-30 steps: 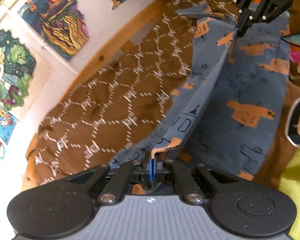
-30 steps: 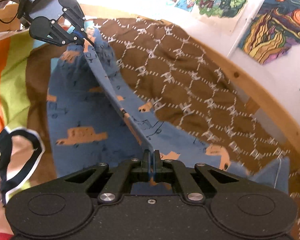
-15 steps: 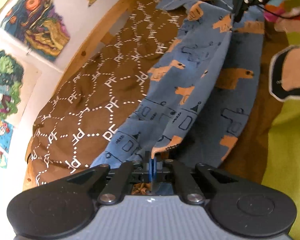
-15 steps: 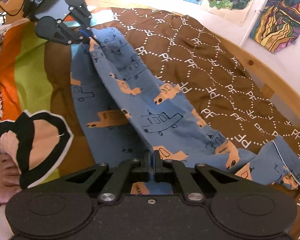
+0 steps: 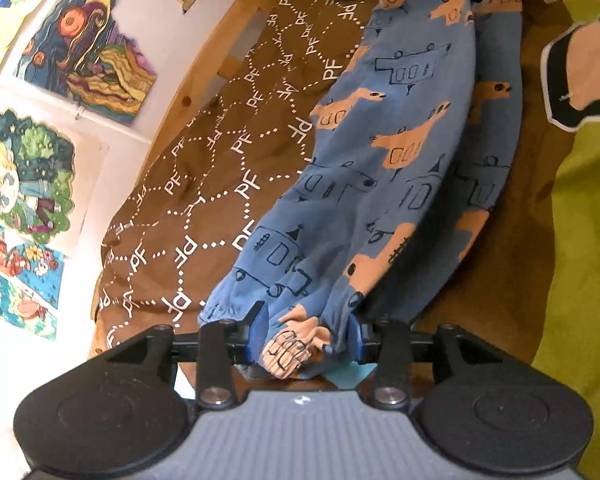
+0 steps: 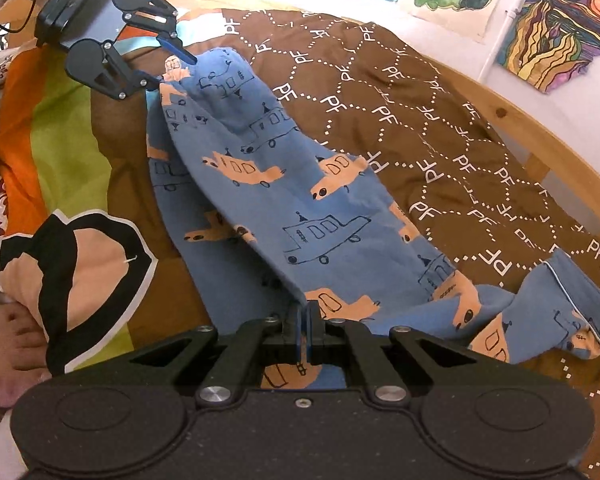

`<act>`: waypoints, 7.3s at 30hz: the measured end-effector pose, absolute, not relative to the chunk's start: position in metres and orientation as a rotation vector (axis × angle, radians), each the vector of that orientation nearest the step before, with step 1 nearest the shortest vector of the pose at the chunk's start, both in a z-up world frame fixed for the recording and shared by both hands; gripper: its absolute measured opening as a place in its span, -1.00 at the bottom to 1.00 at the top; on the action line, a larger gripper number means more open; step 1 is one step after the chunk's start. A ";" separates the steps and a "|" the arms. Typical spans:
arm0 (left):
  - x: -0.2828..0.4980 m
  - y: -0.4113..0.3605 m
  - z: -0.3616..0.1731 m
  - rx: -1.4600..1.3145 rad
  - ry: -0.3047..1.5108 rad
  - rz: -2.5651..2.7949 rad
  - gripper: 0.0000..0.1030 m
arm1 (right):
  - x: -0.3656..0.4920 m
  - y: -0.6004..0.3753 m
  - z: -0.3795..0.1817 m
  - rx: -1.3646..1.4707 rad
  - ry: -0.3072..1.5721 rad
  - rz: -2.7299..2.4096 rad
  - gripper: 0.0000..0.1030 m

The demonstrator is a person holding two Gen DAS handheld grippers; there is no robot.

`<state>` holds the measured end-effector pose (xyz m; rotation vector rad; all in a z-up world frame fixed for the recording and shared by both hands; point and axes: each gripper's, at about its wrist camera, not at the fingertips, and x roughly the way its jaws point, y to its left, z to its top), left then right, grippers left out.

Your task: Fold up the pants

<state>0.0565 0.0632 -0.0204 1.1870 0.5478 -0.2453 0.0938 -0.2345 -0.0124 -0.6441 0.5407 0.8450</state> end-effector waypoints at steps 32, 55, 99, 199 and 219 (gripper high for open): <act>0.050 0.052 0.014 0.890 0.587 -0.304 0.74 | 0.059 -0.227 -0.030 -0.653 0.556 0.782 -0.38; 0.090 -0.159 -0.020 0.454 0.565 -0.694 0.02 | 0.078 -0.410 0.053 0.003 0.721 0.193 0.98; 0.105 -0.157 -0.027 0.467 0.618 -0.720 -0.99 | 0.168 -0.344 0.096 0.029 0.501 -0.031 -0.92; 0.186 -0.131 -0.066 0.472 0.691 -0.236 0.91 | 0.068 -0.356 -0.030 -0.276 0.592 -0.485 0.94; 0.267 -0.012 -0.018 0.330 0.780 -0.264 0.63 | 0.093 -0.241 -0.041 -0.403 0.598 0.089 0.98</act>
